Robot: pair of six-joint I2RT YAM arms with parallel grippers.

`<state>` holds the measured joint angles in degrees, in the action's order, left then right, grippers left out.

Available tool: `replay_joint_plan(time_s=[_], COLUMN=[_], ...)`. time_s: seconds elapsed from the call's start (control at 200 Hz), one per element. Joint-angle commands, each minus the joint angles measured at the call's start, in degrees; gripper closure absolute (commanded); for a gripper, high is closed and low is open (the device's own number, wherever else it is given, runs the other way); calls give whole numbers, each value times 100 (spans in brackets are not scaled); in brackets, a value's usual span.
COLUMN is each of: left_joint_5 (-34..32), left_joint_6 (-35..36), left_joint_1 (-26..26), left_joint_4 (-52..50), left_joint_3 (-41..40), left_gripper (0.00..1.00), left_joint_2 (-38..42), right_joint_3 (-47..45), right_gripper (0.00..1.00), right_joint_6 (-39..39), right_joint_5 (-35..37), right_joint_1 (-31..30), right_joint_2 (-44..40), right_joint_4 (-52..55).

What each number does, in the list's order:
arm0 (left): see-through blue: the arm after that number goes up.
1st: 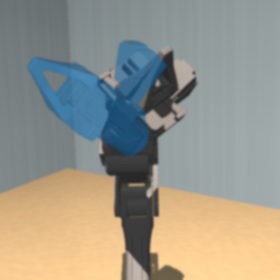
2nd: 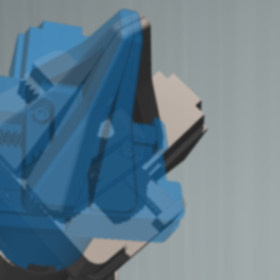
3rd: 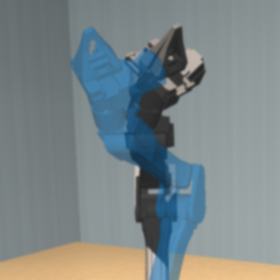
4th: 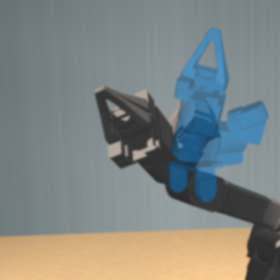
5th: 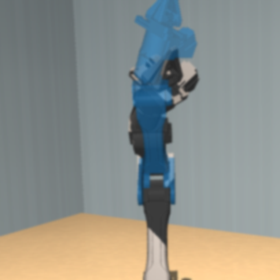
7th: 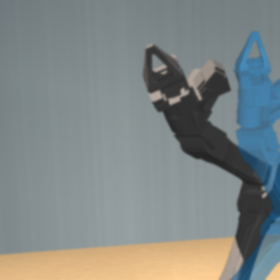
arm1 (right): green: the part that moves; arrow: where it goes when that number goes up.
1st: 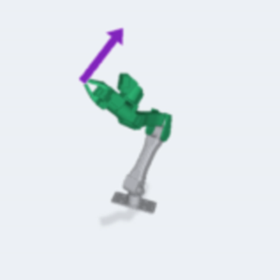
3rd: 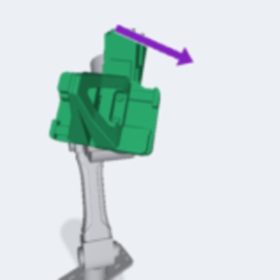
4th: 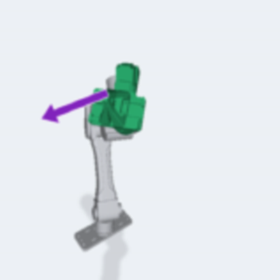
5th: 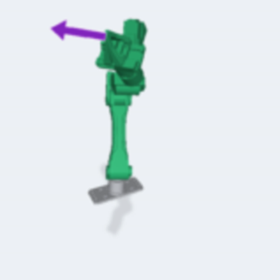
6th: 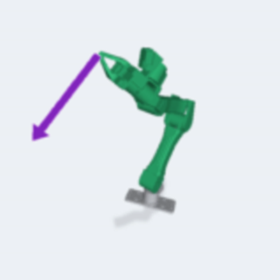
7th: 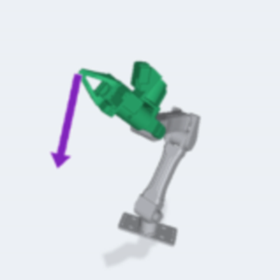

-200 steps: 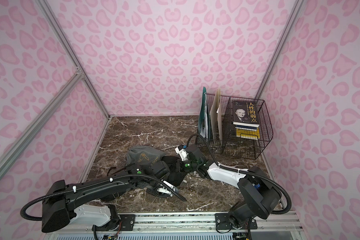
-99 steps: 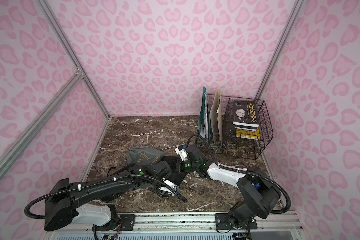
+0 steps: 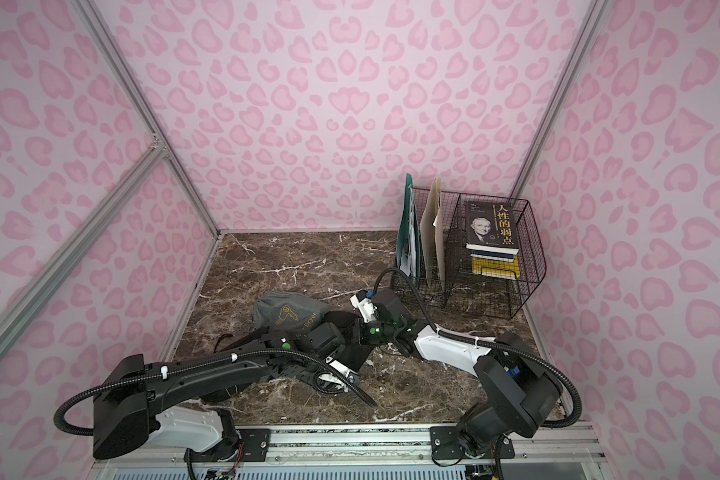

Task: Pack away hair dryers
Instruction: Pull the drawstrings on both sides of the drawstring bag.

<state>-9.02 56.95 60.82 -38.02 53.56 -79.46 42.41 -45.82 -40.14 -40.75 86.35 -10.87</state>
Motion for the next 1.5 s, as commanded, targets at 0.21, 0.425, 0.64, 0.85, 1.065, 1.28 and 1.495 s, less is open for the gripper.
replay_joint_plan(time_s=[0.21, 0.425, 0.64, 0.85, 1.065, 1.28, 1.495], left_joint_5=[102, 200, 142, 155, 94, 28, 73], left_joint_6=[-691, -1344, -2142, -2859, -3141, -3243, -3268], left_joint_1=[-23, -321, -826, -1125, -1151, -1163, -1221], left_joint_4=[-896, -954, -483, -271, -209, -200, -254], left_joint_3=[832, 1376, 1457, 1614, 1864, 1908, 1884], left_gripper=[98, 98, 98, 98, 98, 98, 98], left_joint_2=[662, 809, 726, 480, 148, 97, 128], right_joint_3=[-50, 76, 161, 150, 50, -95, -328], right_gripper=[97, 93, 78, 62, 53, 49, 48], right_joint_6=[98, 185, 295, 398, 429, 318, 222], right_joint_5=[-3, 15, 115, 384, 826, 1580, 2620], right_joint_1=[28, 32, -3, -12, -93, -878, -1756], right_joint_2=[3, 126, 98, -162, -787, -1240, -1343], right_joint_4=[-58, 96, 377, 767, 1189, 1434, 1297])
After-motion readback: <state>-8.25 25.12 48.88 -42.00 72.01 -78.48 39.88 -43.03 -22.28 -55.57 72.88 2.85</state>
